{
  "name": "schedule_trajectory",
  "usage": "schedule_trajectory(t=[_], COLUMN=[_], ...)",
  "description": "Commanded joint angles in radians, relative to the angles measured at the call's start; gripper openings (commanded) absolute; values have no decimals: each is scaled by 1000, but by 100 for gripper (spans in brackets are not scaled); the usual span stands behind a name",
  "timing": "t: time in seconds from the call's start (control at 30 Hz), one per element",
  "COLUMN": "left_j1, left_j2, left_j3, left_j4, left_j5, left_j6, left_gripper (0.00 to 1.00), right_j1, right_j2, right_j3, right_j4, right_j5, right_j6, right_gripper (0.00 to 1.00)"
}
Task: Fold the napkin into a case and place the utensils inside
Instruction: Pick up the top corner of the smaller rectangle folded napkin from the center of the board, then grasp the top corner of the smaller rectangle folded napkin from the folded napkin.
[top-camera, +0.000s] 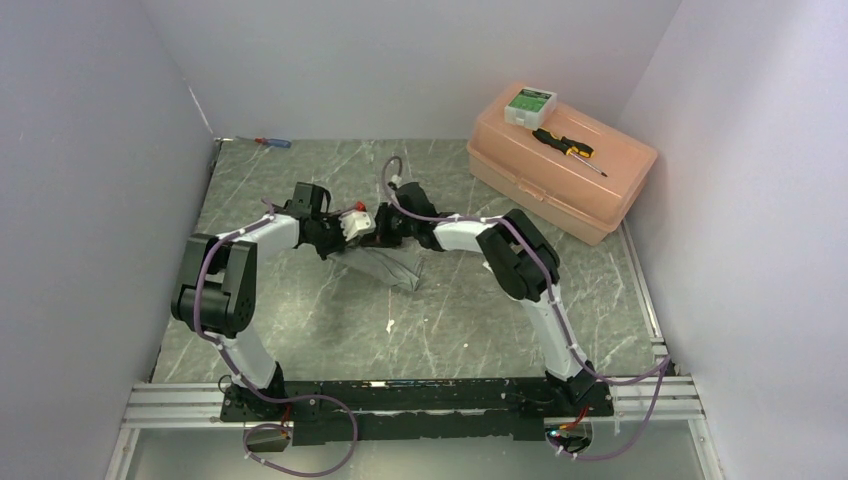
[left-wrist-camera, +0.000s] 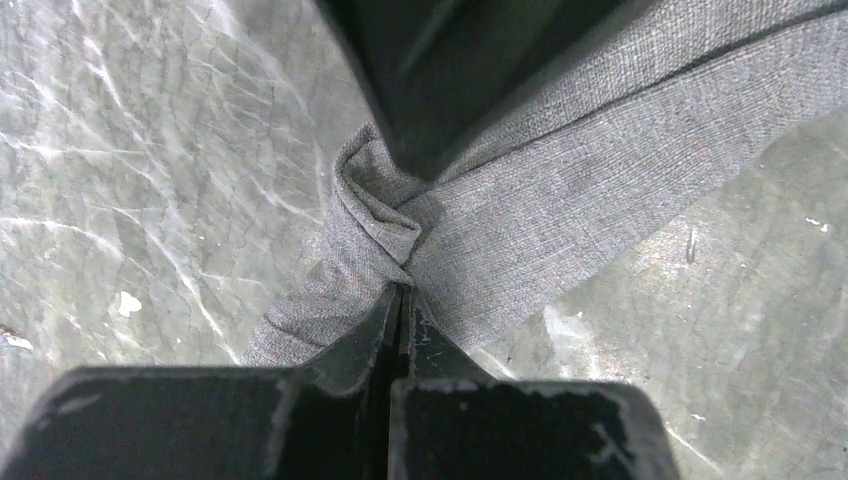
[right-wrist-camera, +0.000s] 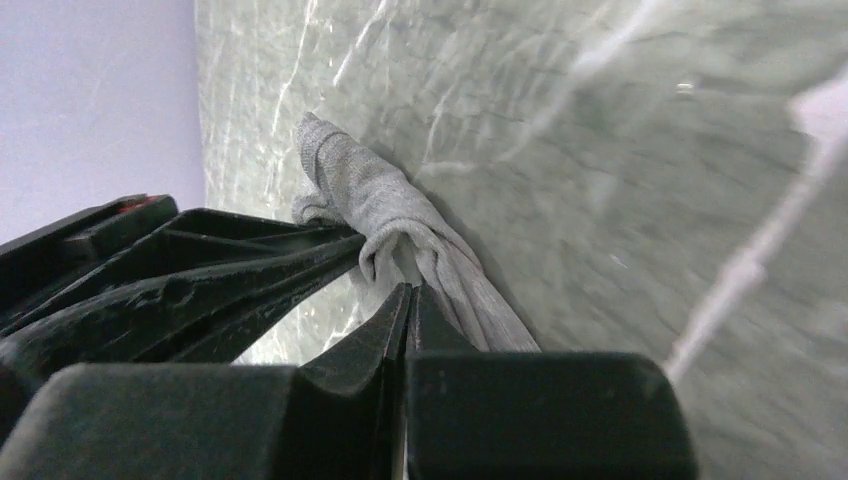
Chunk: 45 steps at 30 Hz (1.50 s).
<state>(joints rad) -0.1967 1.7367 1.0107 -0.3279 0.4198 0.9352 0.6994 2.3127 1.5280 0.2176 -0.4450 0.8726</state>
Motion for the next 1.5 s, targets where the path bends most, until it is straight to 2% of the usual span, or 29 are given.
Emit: schedule_trajectory(t=[0.0,0.23,0.47,1.0,1.47], left_j1=[-1,22,32,61,143], left_j2=[-4,17,32,70,92], left_j3=[-45,9,39,98,226], left_j4=[-45,-82,-97,-111,-136], left_j5=[-78,-26,-18,3,118], left_j6=[-34,-188,-229,-331,-594], left_gripper=[3,3,3,3,3], right_j1=[-47,-49,-30,0,23], right_j2=[-114,-75,-21,80,72], right_j3=[-106,-45,48,81,113], right_j4=[130,124,135,47,13], right_j5=[30,29,-3,-35,-9], right_j6=[55,69,80,44,-15], right_gripper=[3,0,0,0,0])
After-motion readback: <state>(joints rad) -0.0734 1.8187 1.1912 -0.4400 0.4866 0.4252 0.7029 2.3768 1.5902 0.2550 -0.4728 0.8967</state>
